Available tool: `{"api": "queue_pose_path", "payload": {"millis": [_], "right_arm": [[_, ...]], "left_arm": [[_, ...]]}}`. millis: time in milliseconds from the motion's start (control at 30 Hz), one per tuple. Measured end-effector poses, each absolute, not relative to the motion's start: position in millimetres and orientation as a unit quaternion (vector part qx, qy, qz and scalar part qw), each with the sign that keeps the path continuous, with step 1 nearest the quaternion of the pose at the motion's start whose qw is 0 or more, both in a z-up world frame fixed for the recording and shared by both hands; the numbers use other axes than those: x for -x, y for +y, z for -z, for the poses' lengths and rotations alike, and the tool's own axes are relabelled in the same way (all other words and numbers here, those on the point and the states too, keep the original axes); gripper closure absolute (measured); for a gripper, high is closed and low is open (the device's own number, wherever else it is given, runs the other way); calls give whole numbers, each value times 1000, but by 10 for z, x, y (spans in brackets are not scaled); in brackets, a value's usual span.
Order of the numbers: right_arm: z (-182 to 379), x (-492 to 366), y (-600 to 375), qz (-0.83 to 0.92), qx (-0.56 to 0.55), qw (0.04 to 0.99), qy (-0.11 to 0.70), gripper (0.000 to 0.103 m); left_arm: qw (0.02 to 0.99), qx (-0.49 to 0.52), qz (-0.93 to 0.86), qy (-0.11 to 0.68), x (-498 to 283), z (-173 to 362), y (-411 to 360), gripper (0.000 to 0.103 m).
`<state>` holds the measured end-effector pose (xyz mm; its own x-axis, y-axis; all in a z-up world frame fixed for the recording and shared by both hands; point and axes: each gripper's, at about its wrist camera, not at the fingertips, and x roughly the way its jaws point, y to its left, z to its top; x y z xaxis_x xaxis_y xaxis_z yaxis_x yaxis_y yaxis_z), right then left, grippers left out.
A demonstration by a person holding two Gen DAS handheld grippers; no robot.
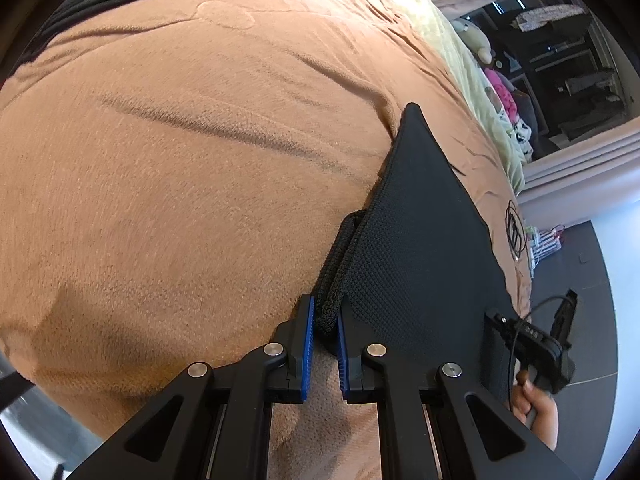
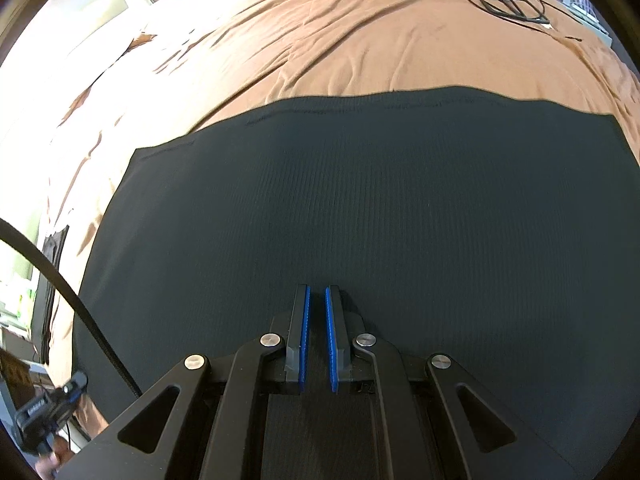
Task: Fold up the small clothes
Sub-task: 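Lift the gripped shirt edge with both grippers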
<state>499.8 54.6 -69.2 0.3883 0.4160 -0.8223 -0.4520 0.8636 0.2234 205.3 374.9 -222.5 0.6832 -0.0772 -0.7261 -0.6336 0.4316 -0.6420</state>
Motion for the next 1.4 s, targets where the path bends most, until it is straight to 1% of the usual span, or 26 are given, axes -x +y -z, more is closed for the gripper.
{"api": "queue_pose_path", "payload": {"millis": [500, 933, 1033, 1167, 1400], "right_arm": [[661, -5751, 1040, -230, 37, 837, 496, 99], [630, -6137, 1401, -229, 49, 838, 493, 99], [552, -6140, 1390, -240, 53, 841, 481, 99], [420, -5899, 1296, -245, 61, 847, 469, 99], [426, -5423, 960, -262, 30, 827, 496, 99]], "left_arm": [[763, 512, -182, 351, -2023, 2239, 3739, 93], [761, 520, -169, 349, -2001, 2278, 3766, 93], [761, 522, -165, 348, -1995, 2276, 3771, 94], [760, 526, -159, 347, -1997, 2211, 3762, 95], [790, 516, -120, 310, -2042, 1768, 3713, 96]]}}
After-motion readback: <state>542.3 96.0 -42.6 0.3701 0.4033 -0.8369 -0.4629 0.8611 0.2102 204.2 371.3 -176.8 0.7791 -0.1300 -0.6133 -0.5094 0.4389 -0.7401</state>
